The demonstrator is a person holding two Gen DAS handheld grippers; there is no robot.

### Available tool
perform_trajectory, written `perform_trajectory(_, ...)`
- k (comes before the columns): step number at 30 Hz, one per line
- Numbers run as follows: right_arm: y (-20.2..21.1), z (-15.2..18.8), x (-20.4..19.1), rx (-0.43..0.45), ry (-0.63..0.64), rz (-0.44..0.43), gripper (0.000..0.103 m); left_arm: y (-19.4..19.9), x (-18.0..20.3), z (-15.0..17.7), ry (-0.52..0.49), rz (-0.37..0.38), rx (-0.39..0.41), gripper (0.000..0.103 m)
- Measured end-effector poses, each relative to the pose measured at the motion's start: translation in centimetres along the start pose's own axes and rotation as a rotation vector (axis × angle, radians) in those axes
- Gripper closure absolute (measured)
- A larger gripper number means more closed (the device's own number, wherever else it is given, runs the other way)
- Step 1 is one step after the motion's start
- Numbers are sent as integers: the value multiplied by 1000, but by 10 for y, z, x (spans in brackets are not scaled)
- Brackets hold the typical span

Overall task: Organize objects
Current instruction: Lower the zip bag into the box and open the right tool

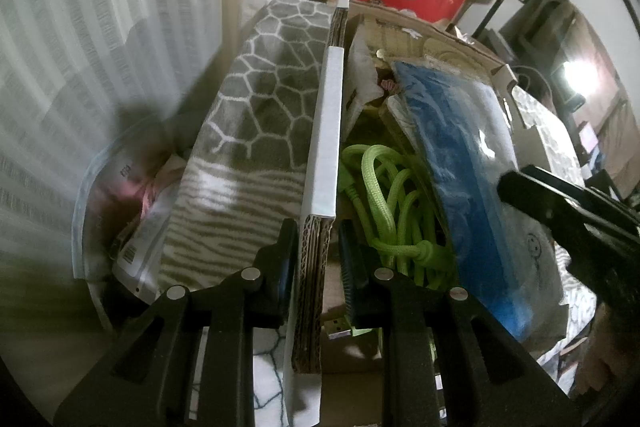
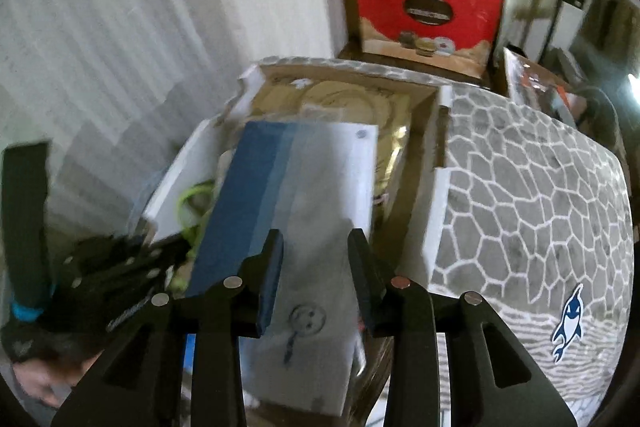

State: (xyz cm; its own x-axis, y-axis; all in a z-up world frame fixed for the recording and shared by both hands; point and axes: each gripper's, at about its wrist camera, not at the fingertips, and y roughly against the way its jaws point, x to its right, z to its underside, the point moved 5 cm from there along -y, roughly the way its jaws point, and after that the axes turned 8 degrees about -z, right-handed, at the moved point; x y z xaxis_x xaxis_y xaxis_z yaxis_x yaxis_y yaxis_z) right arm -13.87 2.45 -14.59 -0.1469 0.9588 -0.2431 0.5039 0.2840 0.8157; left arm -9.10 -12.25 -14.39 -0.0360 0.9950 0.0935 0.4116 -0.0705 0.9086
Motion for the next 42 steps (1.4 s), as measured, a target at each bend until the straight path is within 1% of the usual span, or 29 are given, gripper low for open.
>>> perform_trajectory(2, -3, -3, 4, 11, -39, 3, 69, 0, 0, 0, -2, -2, 0, 85)
perform_trajectory(5, -5, -8, 5, 25, -65, 12, 69, 0, 0, 0, -1, -1, 0, 85)
perform_trajectory(8, -1, -13, 5, 33, -82, -18, 68, 0, -1, 1, 1, 2, 1, 85)
perform_trajectory(11, 13, -14, 3, 57, -67, -33, 68, 0, -2, 1, 0, 5, 0, 85)
perform_trajectory(14, 30, -15, 2, 69, -40, -56, 64, 0, -3, 1, 0, 5, 0, 85)
perform_trajectory(16, 40, -15, 4, 71, -26, -63, 63, 0, -3, 1, 0, 5, 0, 85)
perform_trajectory(21, 58, -11, 16, 72, -5, -54, 63, 0, -2, 1, -1, 3, 1, 85)
perform_trajectory(26, 70, -3, 42, 62, -5, 7, 63, 0, -3, 1, -2, 3, 0, 85)
perform_trajectory(34, 84, 16, 113, 57, -142, 69, 63, 0, -3, 1, 0, 6, -1, 85)
perform_trajectory(36, 87, 22, 123, 52, -161, 65, 62, 0, -3, 1, 2, 7, -3, 85)
perform_trajectory(38, 89, 27, 125, 46, -167, 41, 61, 0, -4, 1, 3, 7, -4, 85)
perform_trajectory(42, 86, 32, 112, 13, -162, -57, 61, 1, -5, 2, 10, 13, -6, 85)
